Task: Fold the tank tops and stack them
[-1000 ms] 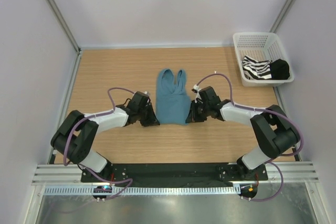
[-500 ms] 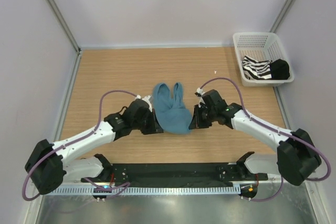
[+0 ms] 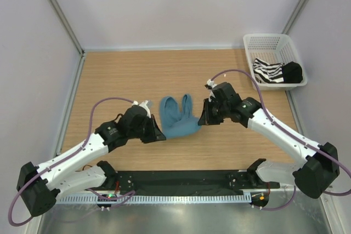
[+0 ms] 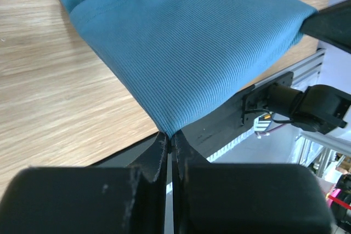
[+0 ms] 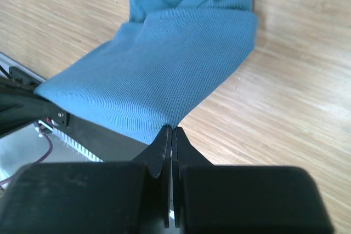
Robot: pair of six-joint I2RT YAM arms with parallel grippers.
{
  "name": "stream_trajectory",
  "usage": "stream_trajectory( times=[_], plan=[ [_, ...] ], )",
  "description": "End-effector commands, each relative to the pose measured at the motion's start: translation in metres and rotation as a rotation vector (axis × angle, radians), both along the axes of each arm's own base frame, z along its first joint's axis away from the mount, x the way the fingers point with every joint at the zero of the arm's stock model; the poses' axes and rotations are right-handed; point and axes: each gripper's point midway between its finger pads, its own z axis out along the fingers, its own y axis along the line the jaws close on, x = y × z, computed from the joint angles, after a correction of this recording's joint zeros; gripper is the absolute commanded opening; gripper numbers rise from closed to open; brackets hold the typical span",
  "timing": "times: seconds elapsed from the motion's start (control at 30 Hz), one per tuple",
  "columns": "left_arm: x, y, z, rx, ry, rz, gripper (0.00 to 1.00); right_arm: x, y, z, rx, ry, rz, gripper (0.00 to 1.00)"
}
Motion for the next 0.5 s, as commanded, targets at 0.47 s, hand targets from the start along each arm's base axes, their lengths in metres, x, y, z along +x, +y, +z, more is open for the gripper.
stream_trajectory(
  times=[0.47],
  plan=[
    [-0.01, -0.004, 0.031, -0.083, -0.005, 0.016, 0.0, 0.018, 0.01, 0.019, -0.021, -0.029, 0.02, 0.01]
  ],
)
